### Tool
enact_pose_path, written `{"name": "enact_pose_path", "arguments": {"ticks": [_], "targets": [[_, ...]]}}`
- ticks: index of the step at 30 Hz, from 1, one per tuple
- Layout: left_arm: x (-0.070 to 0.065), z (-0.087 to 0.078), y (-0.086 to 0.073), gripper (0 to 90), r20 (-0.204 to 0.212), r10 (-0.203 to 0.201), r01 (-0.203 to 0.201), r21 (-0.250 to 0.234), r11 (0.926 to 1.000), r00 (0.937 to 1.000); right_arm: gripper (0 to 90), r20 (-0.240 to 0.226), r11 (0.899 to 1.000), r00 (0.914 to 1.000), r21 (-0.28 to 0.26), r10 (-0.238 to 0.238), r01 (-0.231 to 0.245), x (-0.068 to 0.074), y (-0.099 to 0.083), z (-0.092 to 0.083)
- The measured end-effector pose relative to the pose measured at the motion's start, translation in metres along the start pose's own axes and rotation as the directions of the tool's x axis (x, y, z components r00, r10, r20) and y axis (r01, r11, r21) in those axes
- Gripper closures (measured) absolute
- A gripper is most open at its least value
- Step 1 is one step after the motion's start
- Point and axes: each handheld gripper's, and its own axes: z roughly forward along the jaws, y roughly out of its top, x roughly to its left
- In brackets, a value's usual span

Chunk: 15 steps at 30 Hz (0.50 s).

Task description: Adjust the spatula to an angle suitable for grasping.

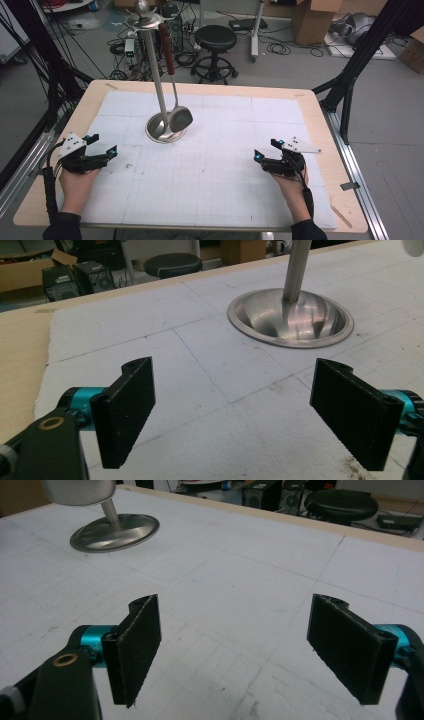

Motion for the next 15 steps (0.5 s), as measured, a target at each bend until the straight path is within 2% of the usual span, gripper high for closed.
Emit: {"name": "enact_pose_path", "arguments": {"ticks": [4, 15], "targets": [[-0.0006, -0.0004, 0.0004, 18.5, 0.003, 0.005, -0.005, -0.006, 1.0, 1.0, 19.6, 0.004, 1.0, 0.9999, 0.018, 0.011, -0.011, -0.0001, -0.0024, 0.0027], [-0.0018, 0.0015, -0.0003, 18.5, 0.012, 0.009, -0.009, 0.006, 0.9999, 0.9999, 18.8, 0.003, 0.998, 1.0, 0.061, 0.002, -0.003, -0.0007, -0.0072, 0.0092]]}}
